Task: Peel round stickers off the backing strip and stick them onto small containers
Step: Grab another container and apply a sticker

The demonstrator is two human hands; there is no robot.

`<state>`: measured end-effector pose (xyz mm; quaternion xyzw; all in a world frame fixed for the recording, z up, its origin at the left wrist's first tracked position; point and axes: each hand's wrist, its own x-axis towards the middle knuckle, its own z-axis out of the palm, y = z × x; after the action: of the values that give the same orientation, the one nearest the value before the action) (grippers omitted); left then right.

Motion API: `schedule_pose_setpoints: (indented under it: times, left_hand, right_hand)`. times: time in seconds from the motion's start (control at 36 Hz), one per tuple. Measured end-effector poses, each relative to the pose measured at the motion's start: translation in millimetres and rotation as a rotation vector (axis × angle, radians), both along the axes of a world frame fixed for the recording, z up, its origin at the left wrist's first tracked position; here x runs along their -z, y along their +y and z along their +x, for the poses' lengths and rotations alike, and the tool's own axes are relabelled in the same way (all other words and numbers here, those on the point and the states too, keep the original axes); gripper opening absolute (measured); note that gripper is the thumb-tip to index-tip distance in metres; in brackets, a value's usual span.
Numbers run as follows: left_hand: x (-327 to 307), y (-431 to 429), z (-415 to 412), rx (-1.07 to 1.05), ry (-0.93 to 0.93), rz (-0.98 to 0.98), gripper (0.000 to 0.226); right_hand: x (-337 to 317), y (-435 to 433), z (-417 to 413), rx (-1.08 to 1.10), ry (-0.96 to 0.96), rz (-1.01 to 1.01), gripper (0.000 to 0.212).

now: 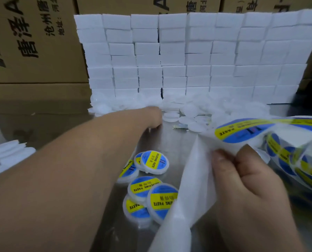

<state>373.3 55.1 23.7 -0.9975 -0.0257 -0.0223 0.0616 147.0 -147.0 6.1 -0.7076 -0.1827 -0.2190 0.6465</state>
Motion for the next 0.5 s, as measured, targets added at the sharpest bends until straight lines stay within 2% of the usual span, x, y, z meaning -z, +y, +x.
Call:
schedule_pose_setpoints:
  times: [0.08, 0.17, 0.22, 0.28, 0.42, 0.47, 0.5]
  left_hand:
    - [-7.2, 2.1, -9.3, 0.005, -0.085, 0.069, 0.023]
    - [-9.0, 3.1, -20.6, -0.007, -0.073, 0.071, 0.016]
    - [-7.9, 2.9, -27.9, -0.009, -0.047, 0.039, 0.016]
    - [-6.9, 3.8, -34.8, -0.006, -0.015, 0.008, 0.019]
    - [-7.1, 4.5, -55.4, -0.037, -0.012, 0.016, 0.028]
    - [-10.3, -0.2, -64.1, -0.074, -0.057, -0.073, 0.028]
    - [-13.3, -3.3, -68.7, -0.092, -0.104, -0.184, 0.028]
  right_hand:
    - [0.3, 1.5, 1.0, -0.033, 0.033, 0.002, 0.024]
    - [1.4, 1.8, -0.2, -0.054, 0.043, 0.044, 0.007]
    - [0.1, 2.3, -2.7, -0.036, -0.02, 0.028, 0.025]
    - [-4.0, 3.8, -6.7, -0.044, -0.044, 0.067, 0.033]
    - [-7.6, 4.6, -12.7, -0.166, 0.004, 0.15, 0.025]
    - [-6.8, 3.9, -12.3, -0.158, -0.017, 0.13, 0.026]
    - [-5.8, 3.6, -11.2, -0.137, -0.029, 0.122, 0.027]
